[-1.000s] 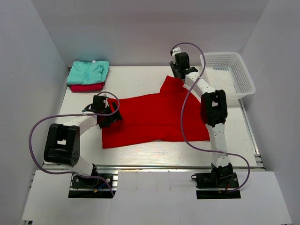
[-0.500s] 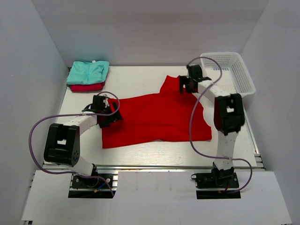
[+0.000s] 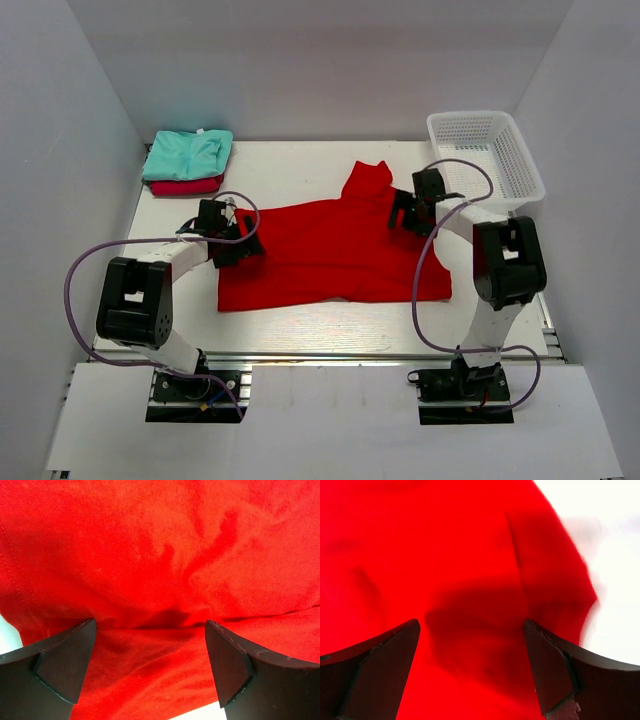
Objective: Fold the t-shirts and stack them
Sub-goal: Grap the side of the flattened tshirt furthest away from the robot with both arms
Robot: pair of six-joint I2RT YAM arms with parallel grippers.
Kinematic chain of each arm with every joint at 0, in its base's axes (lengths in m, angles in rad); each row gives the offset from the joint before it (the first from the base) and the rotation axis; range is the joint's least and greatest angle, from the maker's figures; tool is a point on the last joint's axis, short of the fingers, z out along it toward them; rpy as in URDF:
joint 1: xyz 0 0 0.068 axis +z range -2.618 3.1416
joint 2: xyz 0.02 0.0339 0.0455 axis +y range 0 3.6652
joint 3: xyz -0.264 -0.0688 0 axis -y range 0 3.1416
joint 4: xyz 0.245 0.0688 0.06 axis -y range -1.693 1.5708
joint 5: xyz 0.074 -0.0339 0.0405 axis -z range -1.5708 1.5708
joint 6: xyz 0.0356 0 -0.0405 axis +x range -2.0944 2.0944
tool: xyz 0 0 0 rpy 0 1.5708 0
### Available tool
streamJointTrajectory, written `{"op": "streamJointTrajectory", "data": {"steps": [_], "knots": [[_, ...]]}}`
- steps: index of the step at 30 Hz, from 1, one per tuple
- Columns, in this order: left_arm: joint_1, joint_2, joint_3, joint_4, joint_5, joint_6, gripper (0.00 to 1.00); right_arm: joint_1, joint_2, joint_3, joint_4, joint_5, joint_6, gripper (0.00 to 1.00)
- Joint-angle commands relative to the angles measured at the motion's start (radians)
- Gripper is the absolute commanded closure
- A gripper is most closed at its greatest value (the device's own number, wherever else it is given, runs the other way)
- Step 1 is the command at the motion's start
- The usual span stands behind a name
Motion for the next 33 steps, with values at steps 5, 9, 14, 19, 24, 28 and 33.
{"op": "streamJointTrajectory", "data": {"steps": [5,9,14,19,24,28,33], "knots": [[0.000,-0.073,0.061,-0.044,0.036,0.039,0.00,-0.056,-0.124,-0.187,-0.109,0.012,0.107,0.10],[0.000,-0.115,0.100,-0.065,0.001,0.049,0.00,-0.054,-0.216,-0.223,-0.141,-0.017,0.096,0.10],[0.000,-0.126,0.162,-0.088,-0.050,0.049,0.00,-0.057,-0.292,-0.222,-0.208,-0.012,0.092,0.10],[0.020,-0.081,0.253,-0.120,-0.110,0.049,0.00,-0.054,-0.296,-0.126,-0.224,-0.022,0.000,0.10],[0.020,0.055,0.398,-0.176,-0.234,0.035,0.00,-0.048,-0.184,0.072,-0.137,-0.054,-0.091,0.10],[0.029,0.162,0.481,-0.167,-0.277,0.026,0.00,-0.048,-0.050,0.235,-0.098,-0.042,-0.177,0.10],[0.063,0.311,0.590,-0.156,-0.277,0.001,0.00,-0.050,0.179,0.529,-0.086,-0.037,-0.273,0.10]]}}
